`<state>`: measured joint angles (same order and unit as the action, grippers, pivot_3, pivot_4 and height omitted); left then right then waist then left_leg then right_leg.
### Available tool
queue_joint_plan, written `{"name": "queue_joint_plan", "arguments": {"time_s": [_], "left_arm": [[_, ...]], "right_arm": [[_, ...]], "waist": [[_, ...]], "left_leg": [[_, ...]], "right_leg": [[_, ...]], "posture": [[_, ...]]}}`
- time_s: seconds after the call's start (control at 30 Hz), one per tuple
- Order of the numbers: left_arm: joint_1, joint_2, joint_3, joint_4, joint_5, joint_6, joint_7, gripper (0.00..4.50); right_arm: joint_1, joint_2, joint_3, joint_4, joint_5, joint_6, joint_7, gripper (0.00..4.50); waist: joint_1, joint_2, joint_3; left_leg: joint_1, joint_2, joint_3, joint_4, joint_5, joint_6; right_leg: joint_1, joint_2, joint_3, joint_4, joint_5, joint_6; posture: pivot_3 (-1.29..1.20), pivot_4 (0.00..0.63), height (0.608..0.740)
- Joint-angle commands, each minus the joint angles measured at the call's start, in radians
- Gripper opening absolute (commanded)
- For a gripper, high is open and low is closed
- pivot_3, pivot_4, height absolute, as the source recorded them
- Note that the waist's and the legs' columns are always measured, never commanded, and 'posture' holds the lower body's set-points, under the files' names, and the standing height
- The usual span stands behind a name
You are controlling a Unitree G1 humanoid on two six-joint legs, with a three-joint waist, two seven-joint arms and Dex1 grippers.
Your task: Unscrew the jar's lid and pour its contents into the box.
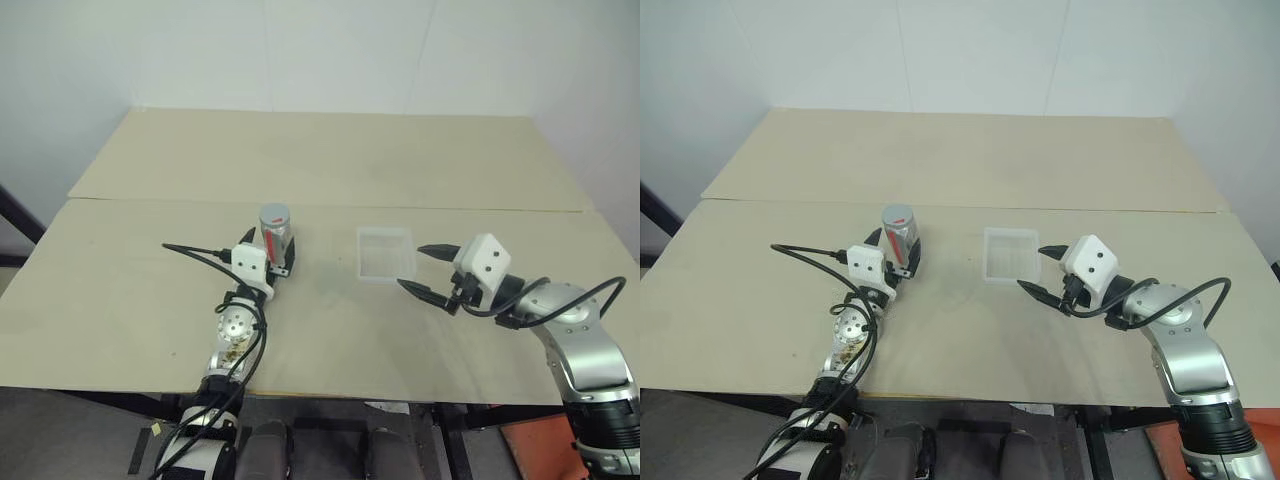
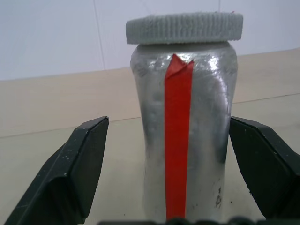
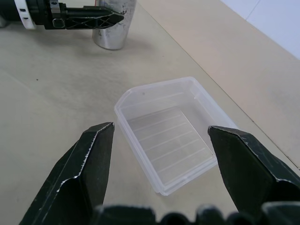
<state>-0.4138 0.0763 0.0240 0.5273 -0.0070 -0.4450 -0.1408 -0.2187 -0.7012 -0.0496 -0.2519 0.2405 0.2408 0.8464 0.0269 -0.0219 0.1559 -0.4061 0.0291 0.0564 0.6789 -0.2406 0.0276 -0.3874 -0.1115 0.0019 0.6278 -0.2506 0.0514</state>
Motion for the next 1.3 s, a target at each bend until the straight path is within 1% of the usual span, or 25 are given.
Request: {"name": "queue_joint_plan", "arguments": {"time_s": [0.03,0.23,0.4,0.6,0.87,0.97,1.03,1.13,1.17,1.3], "left_arm": [[-0.001,0.001,-0.001,-0.055,-0.020,0.008,-0.020,4.31],[0.044,0.000,-0.011,-0.142,-0.016,0.085,-0.027,4.31],[0.031,0.002,-0.006,-0.173,-0.016,0.139,-0.020,4.31],[0.016,0.005,-0.003,-0.174,-0.013,0.181,-0.015,4.31],[-0.021,-0.001,0.002,-0.132,-0.021,0.174,-0.017,4.31],[-0.030,-0.002,0.010,-0.124,-0.026,0.187,-0.012,3.70],[-0.032,0.001,0.009,-0.122,-0.024,0.205,-0.012,3.10],[-0.032,0.004,0.011,-0.119,-0.035,0.219,-0.021,2.07],[-0.029,0.004,0.011,-0.120,-0.037,0.223,-0.023,1.93],[-0.016,0.002,0.013,-0.132,-0.046,0.239,-0.023,1.93]], "right_arm": [[-0.002,-0.006,-0.022,-0.034,0.005,-0.024,-0.006,3.76],[0.003,0.005,-0.009,-0.029,-0.007,-0.033,-0.015,3.76],[-0.003,0.022,0.006,-0.024,-0.015,-0.032,-0.023,3.76],[0.008,0.029,0.005,-0.027,-0.020,-0.040,-0.027,3.76],[0.018,0.030,0.005,-0.034,-0.023,-0.040,-0.037,3.76],[0.017,0.030,0.006,-0.034,-0.026,-0.039,-0.041,3.79],[0.017,0.030,0.006,-0.033,-0.026,-0.039,-0.041,3.79],[0.013,0.030,0.008,-0.031,-0.028,-0.040,-0.044,3.79],[0.012,0.031,0.009,-0.029,-0.029,-0.040,-0.045,3.79],[0.005,0.036,0.017,-0.027,-0.033,-0.041,-0.051,3.79]], "waist": [[-0.003,0.000,0.000],[-0.013,0.000,0.000],[-0.015,-0.001,0.000],[-0.014,-0.001,0.000],[-0.014,-0.001,0.000],[-0.015,-0.001,0.000],[-0.015,-0.001,0.000],[-0.015,-0.001,0.000],[-0.015,-0.001,0.000],[-0.015,-0.001,0.000]], "left_leg": [[0.000,0.000,0.000,0.000,0.000,0.000],[-0.002,0.000,0.000,0.000,0.000,0.000],[-0.001,0.000,0.000,0.000,0.000,0.000],[-0.002,0.000,0.000,0.000,0.000,0.000],[-0.002,0.000,0.000,0.000,0.000,0.000],[-0.002,0.000,0.000,0.000,0.000,0.000],[-0.002,0.000,0.000,-0.001,0.000,0.000],[-0.002,0.000,0.000,0.000,0.000,0.000],[-0.002,0.000,0.000,0.000,0.000,0.000],[-0.002,0.000,0.000,0.000,0.000,0.000]], "right_leg": [[0.000,0.000,0.000,0.000,0.000,0.000],[-0.001,0.000,0.000,-0.002,0.000,0.000],[-0.001,0.000,0.000,-0.001,0.000,0.000],[-0.001,0.000,0.000,-0.002,0.000,0.000],[-0.001,0.000,0.000,-0.001,0.000,0.000],[-0.001,0.000,0.000,-0.002,0.000,0.000],[-0.001,0.000,0.000,-0.002,0.000,0.000],[-0.001,0.000,0.000,-0.002,0.000,0.000],[-0.001,0.000,0.000,-0.001,0.000,0.000],[-0.001,0.000,0.000,-0.002,0.000,0.000]], "posture": [[0.00,0.150,0.740],[0.00,0.150,0.740],[0.00,0.150,0.740],[0.00,0.150,0.740],[0.00,0.150,0.740],[0.00,0.150,0.740],[0.00,0.150,0.740],[0.00,0.150,0.740],[0.00,0.150,0.740],[0.00,0.150,0.740]]}}
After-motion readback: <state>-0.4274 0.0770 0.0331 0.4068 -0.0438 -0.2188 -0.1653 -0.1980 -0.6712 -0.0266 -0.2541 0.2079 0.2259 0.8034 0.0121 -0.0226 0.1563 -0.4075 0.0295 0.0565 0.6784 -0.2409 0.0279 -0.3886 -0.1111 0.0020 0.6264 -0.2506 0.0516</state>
